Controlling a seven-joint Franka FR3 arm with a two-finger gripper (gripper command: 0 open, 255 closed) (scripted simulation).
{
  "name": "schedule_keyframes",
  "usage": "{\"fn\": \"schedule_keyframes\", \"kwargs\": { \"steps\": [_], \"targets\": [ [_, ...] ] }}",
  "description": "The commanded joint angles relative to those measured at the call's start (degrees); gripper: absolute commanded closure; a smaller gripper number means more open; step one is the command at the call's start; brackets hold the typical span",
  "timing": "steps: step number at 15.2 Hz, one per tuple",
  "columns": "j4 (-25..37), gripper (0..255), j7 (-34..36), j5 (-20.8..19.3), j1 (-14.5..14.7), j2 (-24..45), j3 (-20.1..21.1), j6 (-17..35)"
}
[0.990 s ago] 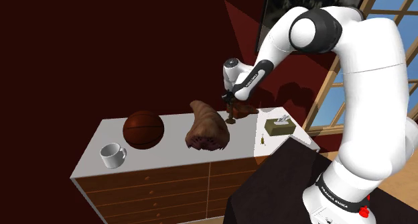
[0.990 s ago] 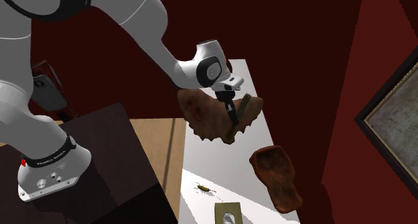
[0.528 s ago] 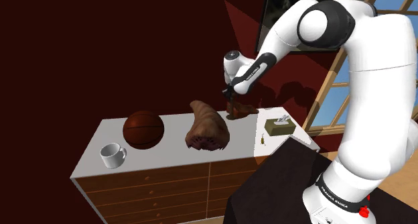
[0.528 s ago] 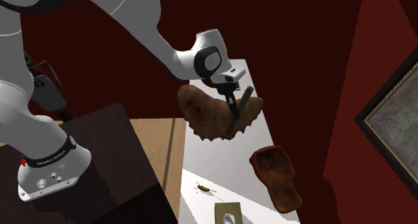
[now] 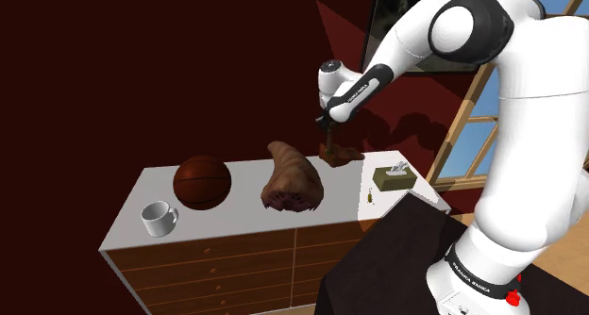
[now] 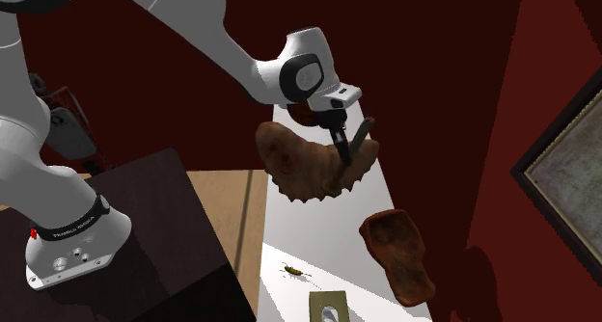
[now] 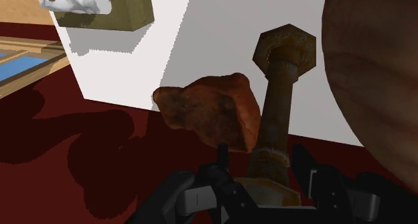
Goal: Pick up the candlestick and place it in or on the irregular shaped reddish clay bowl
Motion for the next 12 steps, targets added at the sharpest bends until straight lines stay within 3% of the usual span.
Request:
{"fn": "schedule_keyframes", "kwargs": {
  "steps": [1, 12],
  "targets": [
    [2.4, 255, -2.9, 1.2, -1.8, 1.5, 0.0, 0.0],
    [22.8, 255, -20.2, 8.7, -13.1, 14.1, 1.9, -3.0]
  ]
}}
